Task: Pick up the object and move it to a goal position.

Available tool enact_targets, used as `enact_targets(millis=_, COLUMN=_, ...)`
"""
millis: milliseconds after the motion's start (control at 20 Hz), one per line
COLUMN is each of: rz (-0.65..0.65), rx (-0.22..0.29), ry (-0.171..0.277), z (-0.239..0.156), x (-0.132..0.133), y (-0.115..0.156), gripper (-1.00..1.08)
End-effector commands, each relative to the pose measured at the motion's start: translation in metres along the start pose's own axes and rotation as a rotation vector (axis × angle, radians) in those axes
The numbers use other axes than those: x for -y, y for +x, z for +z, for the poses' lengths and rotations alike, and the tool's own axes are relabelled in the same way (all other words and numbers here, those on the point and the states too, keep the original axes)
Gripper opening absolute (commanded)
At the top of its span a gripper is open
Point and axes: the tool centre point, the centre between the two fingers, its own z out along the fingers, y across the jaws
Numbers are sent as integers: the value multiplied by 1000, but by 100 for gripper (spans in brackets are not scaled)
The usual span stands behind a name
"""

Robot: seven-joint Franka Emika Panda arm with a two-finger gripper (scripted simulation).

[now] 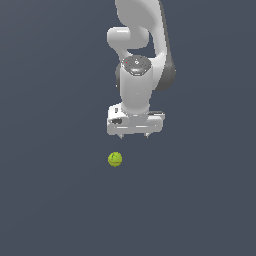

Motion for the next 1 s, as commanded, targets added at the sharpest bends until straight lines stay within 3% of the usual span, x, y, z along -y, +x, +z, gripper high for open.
enact_targets(millis=0, rz=0, rx=0, ry=0, z=0, x=0, y=0, gripper=100)
enact_targets(millis=500, rz=-15, rx=-4, ry=30, z=-9, x=34, y=-1, gripper=100)
enact_targets(millis=950, rz=-5, rx=-1, ry=24, z=4, x=16, y=5, gripper=100)
